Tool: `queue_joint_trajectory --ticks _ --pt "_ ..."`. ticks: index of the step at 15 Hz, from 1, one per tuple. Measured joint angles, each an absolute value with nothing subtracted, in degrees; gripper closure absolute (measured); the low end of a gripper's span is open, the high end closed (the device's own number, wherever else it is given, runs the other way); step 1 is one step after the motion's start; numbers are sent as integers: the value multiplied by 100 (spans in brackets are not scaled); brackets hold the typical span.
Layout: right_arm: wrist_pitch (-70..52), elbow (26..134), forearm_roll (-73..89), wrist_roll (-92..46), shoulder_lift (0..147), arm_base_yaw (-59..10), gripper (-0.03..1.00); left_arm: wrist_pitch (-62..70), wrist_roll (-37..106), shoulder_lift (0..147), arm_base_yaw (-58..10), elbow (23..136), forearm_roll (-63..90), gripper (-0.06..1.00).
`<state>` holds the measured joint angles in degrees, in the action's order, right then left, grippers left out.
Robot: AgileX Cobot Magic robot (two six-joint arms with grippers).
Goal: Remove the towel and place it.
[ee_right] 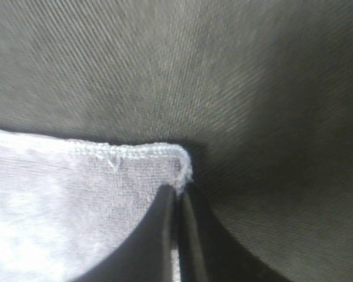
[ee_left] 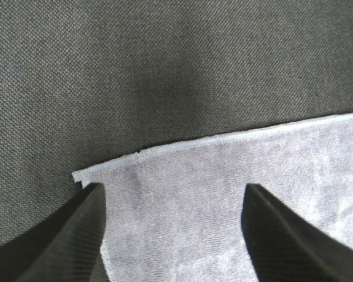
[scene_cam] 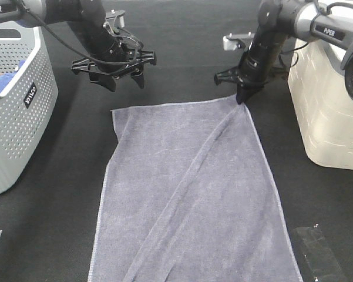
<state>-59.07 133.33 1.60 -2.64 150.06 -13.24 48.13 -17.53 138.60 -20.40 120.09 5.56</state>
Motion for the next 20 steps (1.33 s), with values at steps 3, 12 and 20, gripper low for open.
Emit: queue_joint_trajectory --ticks 3,12,20 --pt "-6171 13562 160 -264 15006 -1324 97 4813 -1759 13860 -2040 12009 556 27" --pt "-6251 13596 149 -275 15000 -1324 97 4715 -2636 14335 -2040 12009 286 24" --pt "-6251 13596 149 -309 15000 -1324 97 4761 -2836 14358 -2040 12009 -269 24"
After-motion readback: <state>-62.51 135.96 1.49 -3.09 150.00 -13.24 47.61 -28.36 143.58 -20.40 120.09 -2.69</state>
